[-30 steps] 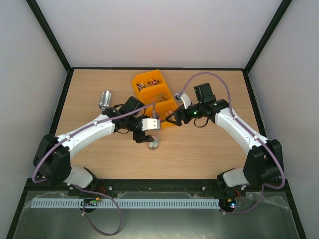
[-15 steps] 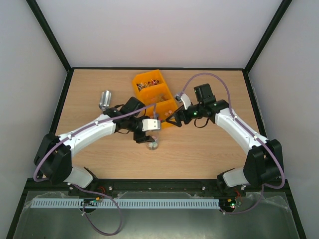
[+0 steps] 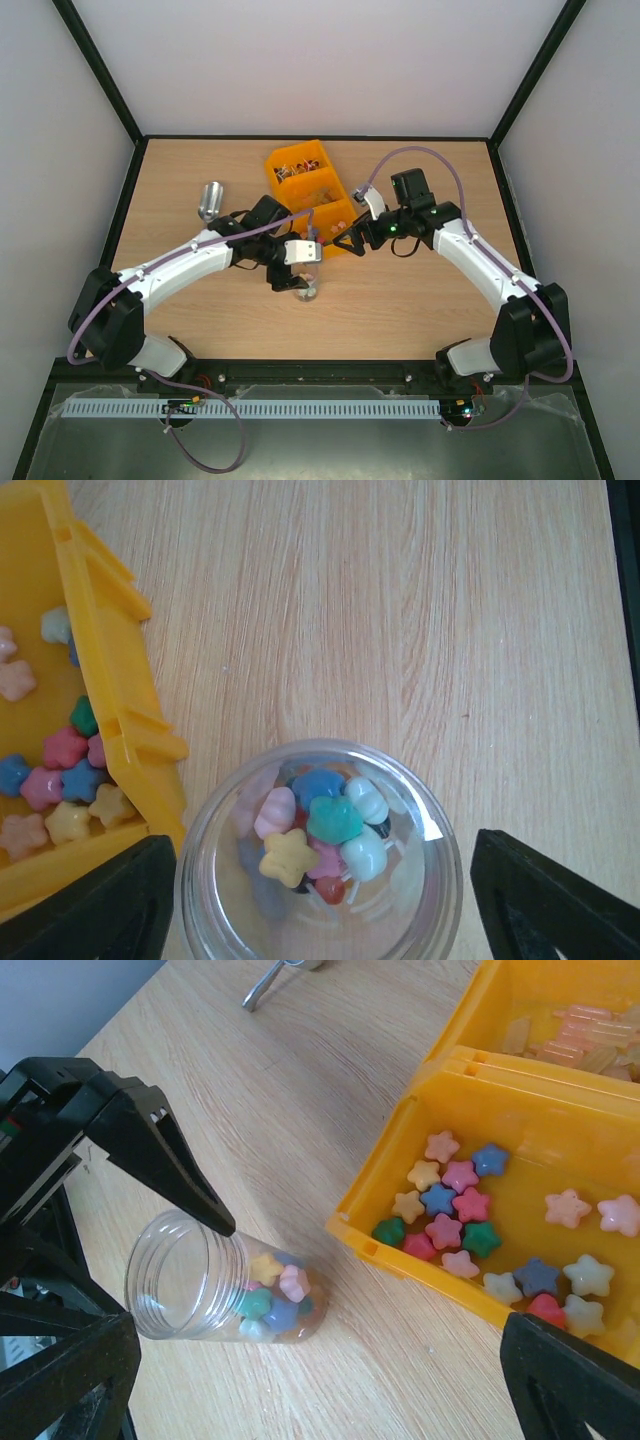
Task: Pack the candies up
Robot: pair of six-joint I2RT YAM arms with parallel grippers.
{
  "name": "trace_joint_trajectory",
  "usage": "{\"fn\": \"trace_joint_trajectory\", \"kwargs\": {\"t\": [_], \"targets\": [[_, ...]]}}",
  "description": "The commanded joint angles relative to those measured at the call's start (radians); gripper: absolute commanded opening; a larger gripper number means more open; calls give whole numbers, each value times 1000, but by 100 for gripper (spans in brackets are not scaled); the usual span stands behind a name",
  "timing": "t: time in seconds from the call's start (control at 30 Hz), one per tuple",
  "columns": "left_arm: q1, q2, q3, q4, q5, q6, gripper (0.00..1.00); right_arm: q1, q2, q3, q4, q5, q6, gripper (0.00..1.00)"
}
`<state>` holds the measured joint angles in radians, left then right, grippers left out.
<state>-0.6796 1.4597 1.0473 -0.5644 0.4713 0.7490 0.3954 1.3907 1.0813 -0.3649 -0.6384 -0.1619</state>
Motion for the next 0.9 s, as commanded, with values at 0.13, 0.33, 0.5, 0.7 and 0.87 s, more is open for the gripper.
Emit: {"fn": "trace_joint_trajectory", "kwargs": {"t": [0.13,0.33,0.5,0.7,0.87], "targets": [[-1,-32,18,-22,10,-11,99,-6,-28,-25,8,-2,-17,99],[0,-70,14,-3,2,-30,100,-5,-49,-40,33,26,-22,99],[48,-149,35,-15,6,-59,100,-7,-113,-58,116,104,3,99],[179,-274,64,8,83,-191,99,-7,-247,-110,258,247,85,99],[263,-215,192,-55,103,-323,100,-7,-211,-30,125,128,94,99]]}}
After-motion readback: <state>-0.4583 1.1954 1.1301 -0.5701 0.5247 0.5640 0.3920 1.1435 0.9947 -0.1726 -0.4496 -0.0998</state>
